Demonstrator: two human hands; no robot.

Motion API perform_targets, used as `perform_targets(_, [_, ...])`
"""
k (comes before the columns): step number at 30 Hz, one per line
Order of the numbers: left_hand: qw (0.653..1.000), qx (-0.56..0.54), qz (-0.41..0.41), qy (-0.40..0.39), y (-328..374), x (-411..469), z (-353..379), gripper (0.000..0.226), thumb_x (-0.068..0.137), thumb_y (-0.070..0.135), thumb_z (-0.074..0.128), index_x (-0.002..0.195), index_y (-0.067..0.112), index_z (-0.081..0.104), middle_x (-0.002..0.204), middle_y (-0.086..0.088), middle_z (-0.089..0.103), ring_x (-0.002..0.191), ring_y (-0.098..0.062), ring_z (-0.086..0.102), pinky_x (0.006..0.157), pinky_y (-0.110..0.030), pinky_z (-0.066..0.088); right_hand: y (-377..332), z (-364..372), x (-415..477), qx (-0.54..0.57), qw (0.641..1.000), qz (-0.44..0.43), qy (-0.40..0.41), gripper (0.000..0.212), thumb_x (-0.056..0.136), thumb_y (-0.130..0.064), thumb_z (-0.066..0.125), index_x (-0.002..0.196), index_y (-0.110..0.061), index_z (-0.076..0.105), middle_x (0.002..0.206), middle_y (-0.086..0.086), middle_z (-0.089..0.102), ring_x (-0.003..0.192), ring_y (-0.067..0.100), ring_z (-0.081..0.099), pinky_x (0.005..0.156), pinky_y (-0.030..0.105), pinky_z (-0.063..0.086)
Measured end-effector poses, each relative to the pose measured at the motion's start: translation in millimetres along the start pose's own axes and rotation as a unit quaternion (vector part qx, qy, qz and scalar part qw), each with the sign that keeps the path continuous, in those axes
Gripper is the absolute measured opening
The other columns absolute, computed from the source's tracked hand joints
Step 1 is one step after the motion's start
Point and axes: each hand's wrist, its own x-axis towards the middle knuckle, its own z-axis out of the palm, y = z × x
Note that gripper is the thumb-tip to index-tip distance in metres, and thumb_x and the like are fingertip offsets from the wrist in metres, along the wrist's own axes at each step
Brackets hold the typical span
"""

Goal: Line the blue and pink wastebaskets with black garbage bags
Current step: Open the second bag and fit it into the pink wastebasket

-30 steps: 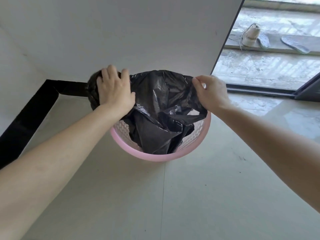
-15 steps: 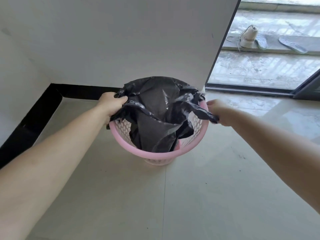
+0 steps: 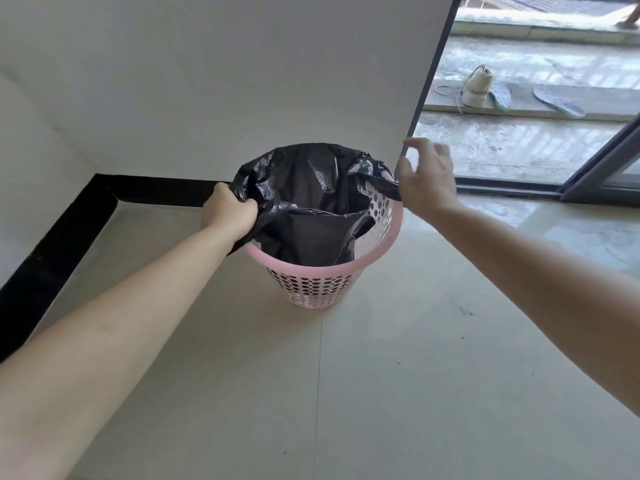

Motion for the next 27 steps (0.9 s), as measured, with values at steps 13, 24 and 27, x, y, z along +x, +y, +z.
perform_targets(13, [0.838, 0.183, 0.512, 0.047, -15.0, -53.8, -8.6, 0.035, 0.084, 0.052, 0.057, 0.077, 0.021, 0.072, 0.069, 0.003, 0.057, 0.067, -0.019, 0.055, 0.052, -0.024, 0.035, -3.9, -6.5, -42.0, -0.259, 0.877, -0.393, -0.096, 0.021, 0.088, -0.006, 0.059, 0.103, -0.018, 0.064, 0.098, 0.005, 0.059, 0.090, 0.027, 0.056, 0.077, 0.039, 0.046])
perform_targets(24, [0.682, 0.184, 0.707, 0.047, -50.4, -74.2, -20.0, 0.012, 0.098, 0.019, 0.052, 0.097, 0.007, 0.049, 0.079, -0.013, 0.056, 0.066, -0.030, 0.051, 0.054, -0.040, 0.046, 51.5, -31.9, -70.4, -0.198, 0.856, -0.472, -0.069, 0.006, 0.091, -0.002, 0.057, 0.090, 0.000, 0.063, 0.091, 0.018, 0.058, 0.079, 0.034, 0.056, 0.058, 0.040, 0.048])
perform_targets(27, [0.687, 0.200, 0.697, 0.057, -46.1, -74.9, -16.8, 0.010, 0.097, 0.015, 0.053, 0.098, 0.007, 0.048, 0.081, -0.014, 0.056, 0.067, -0.030, 0.050, 0.057, -0.043, 0.046, 43.7, -29.6, -65.3, -0.245, 0.859, -0.450, 0.004, 0.007, 0.092, -0.007, 0.058, 0.090, -0.007, 0.065, 0.088, 0.014, 0.059, 0.080, 0.034, 0.056, 0.073, 0.044, 0.046])
